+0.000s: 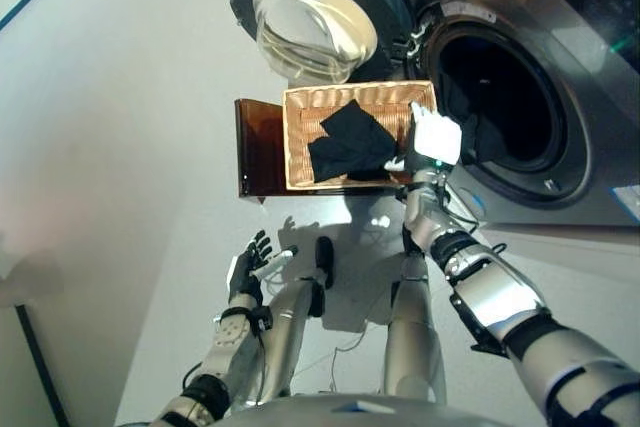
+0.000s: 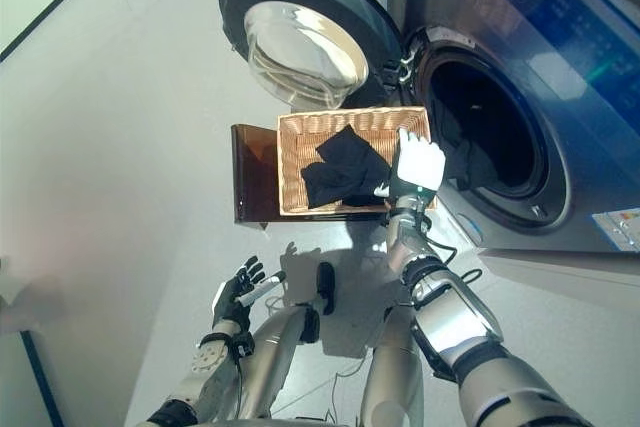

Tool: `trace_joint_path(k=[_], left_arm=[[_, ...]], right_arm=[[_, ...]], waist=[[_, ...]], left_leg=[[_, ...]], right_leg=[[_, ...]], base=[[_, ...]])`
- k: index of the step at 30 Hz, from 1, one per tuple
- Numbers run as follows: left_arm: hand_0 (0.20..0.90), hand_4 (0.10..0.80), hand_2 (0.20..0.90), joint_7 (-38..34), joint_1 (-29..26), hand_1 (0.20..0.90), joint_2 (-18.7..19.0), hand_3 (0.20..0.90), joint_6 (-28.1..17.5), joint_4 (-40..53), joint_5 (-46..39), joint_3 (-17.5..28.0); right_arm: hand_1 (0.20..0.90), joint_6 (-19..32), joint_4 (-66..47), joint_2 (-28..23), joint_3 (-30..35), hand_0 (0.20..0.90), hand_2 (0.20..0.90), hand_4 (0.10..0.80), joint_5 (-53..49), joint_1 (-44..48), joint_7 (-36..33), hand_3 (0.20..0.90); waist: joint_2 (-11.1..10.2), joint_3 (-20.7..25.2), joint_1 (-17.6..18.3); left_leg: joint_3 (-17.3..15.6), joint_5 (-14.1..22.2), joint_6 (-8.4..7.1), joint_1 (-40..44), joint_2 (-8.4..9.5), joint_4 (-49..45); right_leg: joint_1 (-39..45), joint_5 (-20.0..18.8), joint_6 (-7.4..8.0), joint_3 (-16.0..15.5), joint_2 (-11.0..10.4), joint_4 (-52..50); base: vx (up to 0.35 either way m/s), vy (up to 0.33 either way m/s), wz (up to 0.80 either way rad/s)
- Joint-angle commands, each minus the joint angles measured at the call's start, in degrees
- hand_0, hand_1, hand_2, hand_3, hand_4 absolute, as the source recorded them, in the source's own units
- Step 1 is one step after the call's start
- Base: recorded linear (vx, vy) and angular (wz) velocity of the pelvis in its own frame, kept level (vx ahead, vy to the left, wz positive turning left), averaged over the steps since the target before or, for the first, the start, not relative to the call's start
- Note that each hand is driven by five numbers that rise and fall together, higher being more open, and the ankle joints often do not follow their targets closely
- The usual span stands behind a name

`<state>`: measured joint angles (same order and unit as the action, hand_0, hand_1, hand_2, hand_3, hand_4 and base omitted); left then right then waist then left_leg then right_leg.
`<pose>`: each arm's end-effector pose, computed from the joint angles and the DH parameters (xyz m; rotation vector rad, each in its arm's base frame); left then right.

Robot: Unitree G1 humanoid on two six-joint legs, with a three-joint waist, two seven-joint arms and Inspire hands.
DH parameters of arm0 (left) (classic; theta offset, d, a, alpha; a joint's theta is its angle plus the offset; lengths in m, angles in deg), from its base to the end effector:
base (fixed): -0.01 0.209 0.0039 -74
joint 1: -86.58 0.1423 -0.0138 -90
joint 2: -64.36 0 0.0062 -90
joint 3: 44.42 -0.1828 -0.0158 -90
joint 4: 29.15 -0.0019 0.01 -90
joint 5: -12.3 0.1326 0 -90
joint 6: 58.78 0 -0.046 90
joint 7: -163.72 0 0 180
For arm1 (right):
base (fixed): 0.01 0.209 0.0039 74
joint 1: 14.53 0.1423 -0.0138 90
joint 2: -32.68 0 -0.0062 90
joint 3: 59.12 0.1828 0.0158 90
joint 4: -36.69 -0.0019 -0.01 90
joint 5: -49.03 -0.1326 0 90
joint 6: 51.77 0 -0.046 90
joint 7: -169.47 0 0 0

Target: Pick up the clothes and place them into the washing machine

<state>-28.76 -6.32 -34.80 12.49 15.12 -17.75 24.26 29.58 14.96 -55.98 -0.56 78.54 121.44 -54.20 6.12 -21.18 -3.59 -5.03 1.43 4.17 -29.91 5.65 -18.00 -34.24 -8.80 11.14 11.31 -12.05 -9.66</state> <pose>0.1540 0.1391 -0.0673 -0.1774 0.5115 0.1482 0.3096 -0.1641 0.0352 -1.3520 -0.0219 -0.3538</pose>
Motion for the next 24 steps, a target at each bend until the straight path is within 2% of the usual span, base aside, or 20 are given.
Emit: trace_joint_path(k=[1,14,24], left_arm=[[0.900,0.800,0.900,-1.1,-0.1,0.900,0.5,0.900,-2.6,0.8,2.4,1.5],[0.900,0.800,0.900,-2.2,-1.4,0.900,0.6,0.900,-2.8,-1.6,3.4,1.5],[0.900,0.800,0.900,-2.0,-1.3,0.900,2.0,0.900,-3.4,1.3,2.7,0.6]], right_arm=[[0.900,3.0,-6.7,-2.4,-3.1,0.900,0.900,0.800,6.2,3.9,-1.3,0.900],[0.900,4.7,-7.1,-0.2,-6.0,0.900,0.900,0.800,7.0,5.1,1.9,0.900],[0.900,4.8,-3.7,0.9,-6.8,0.900,0.900,0.800,5.6,8.8,3.3,0.900]], waist=[[1.1,0.4,-1.1],[-1.3,0.4,-1.8],[-1.3,-1.5,-3.6]], left_leg=[[-0.2,-0.8,-5.58,0.1,-1.67,2.9],[1.0,-2.1,-5.89,1.7,-2.02,5.0],[3.0,-4.5,-6.48,1.3,-2.01,7.1]], right_leg=[[1.1,6.0,-4.24,-2.3,2.8,-5.5],[3.8,5.5,-4.23,-3.9,2.9,-3.3],[4.0,5.5,-4.45,-5.8,2.8,-2.7]], base=[[0.015,-0.022,0.04],[0.012,-0.021,0.04],[-0.011,-0.017,0.06]])
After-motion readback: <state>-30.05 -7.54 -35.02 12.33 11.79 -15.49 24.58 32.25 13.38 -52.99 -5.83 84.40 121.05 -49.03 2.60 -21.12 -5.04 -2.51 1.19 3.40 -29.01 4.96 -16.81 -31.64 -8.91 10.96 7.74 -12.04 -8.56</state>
